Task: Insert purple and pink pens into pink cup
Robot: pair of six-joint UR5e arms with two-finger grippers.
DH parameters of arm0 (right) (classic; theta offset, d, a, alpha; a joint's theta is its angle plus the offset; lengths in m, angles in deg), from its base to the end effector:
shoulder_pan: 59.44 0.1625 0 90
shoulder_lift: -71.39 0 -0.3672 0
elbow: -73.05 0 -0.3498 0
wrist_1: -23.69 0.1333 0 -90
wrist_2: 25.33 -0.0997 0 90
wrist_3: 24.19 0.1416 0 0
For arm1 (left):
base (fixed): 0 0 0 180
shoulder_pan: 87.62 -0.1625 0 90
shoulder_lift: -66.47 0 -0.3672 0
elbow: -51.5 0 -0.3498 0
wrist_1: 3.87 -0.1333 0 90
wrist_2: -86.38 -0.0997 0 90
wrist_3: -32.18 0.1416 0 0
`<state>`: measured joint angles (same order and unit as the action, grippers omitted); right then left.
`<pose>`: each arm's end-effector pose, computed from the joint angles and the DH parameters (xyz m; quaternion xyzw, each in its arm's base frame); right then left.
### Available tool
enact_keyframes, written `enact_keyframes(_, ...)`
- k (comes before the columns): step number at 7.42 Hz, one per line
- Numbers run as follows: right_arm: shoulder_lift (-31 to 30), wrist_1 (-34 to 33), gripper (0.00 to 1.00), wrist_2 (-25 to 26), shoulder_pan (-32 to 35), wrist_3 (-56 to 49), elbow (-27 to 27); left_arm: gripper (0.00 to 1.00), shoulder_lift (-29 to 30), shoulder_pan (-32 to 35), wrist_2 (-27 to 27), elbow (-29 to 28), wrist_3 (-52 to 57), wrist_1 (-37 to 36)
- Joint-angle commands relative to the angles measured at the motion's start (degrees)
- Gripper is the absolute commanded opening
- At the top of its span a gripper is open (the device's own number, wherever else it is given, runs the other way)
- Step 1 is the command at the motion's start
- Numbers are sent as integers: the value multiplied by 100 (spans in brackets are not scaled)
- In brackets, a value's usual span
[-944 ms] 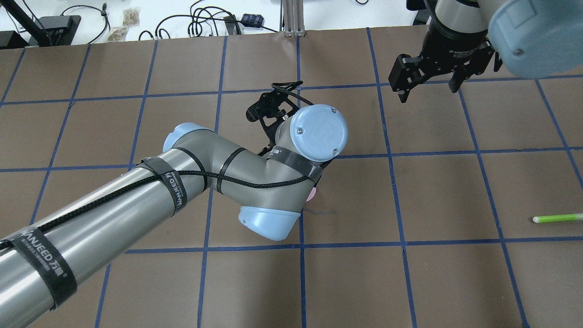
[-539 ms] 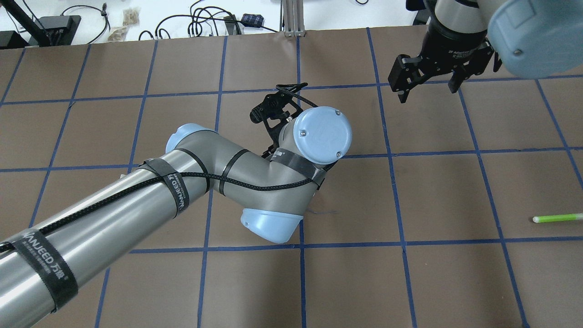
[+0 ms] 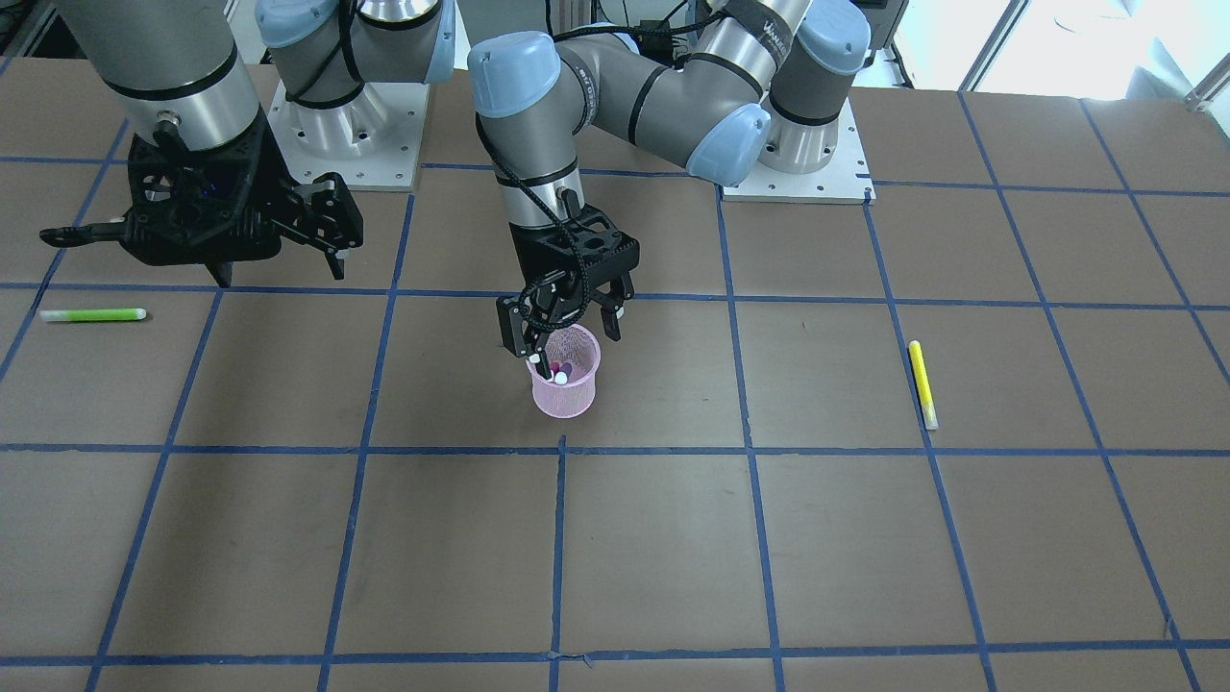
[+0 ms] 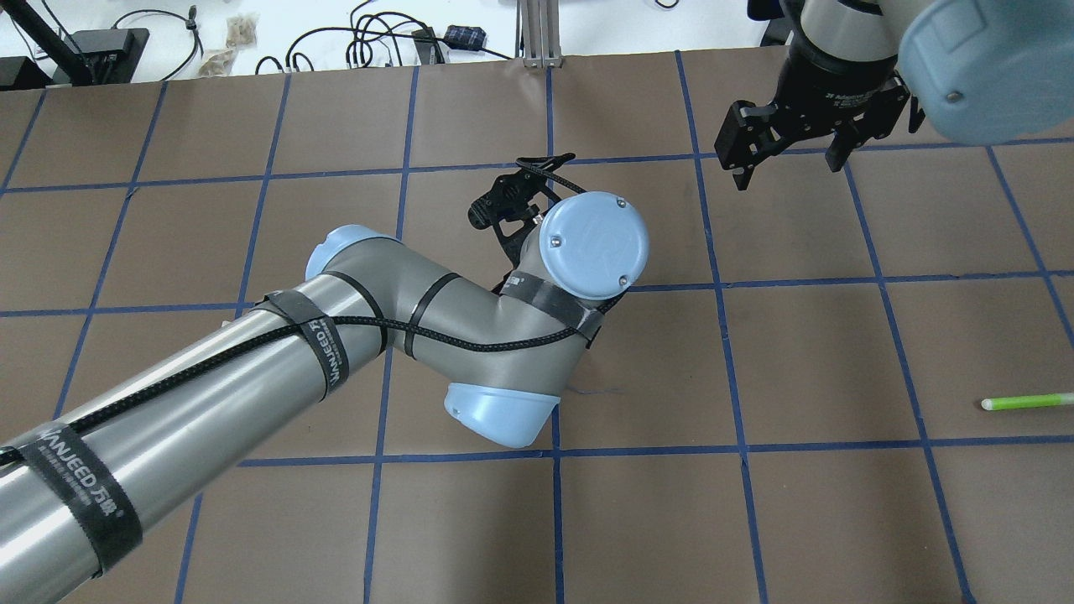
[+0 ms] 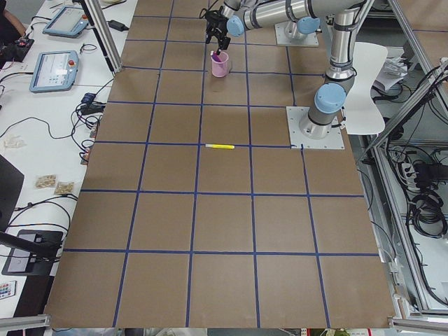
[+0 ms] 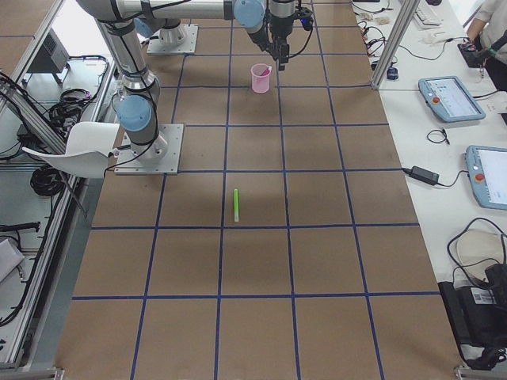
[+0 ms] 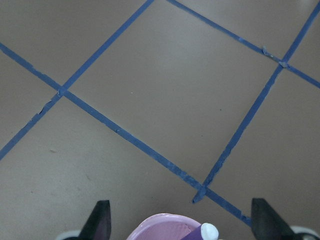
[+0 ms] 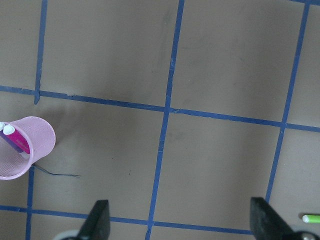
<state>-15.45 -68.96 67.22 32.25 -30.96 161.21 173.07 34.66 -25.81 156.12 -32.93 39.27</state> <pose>0.1409 -0.4690 0.3820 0.0735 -0.9970 0.0106 0.0227 -0.3534 -0.4100 0.2337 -0.2998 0.9252 -0.2313 0.0255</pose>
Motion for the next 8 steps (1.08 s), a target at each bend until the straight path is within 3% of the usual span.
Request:
enact_keyframes(1, 0, -8, 100, 0, 7, 0, 0, 100, -174, -238, 588, -352, 1010, 359)
enact_keyframes(2, 0, 0, 100, 9, 7, 0, 0, 100, -175, -631, 915, -799, 1993, 1032)
enact_keyframes(3, 0, -8, 100, 0, 7, 0, 0, 100, -236, -1070, 1588, -1282, 2681, 1883)
enact_keyframes(4, 0, -8, 100, 0, 7, 0, 0, 100, -306, -1423, 1708, -1634, 3706, 2596)
enact_keyframes(5, -9, -8, 100, 0, 7, 0, 0, 100, -446, -1687, 1752, -1795, 4726, 3238)
enact_keyframes(8, -9, -8, 100, -18, 15, 0, 18, 100, -929, -2521, 2138, -1796, 5805, 4314)
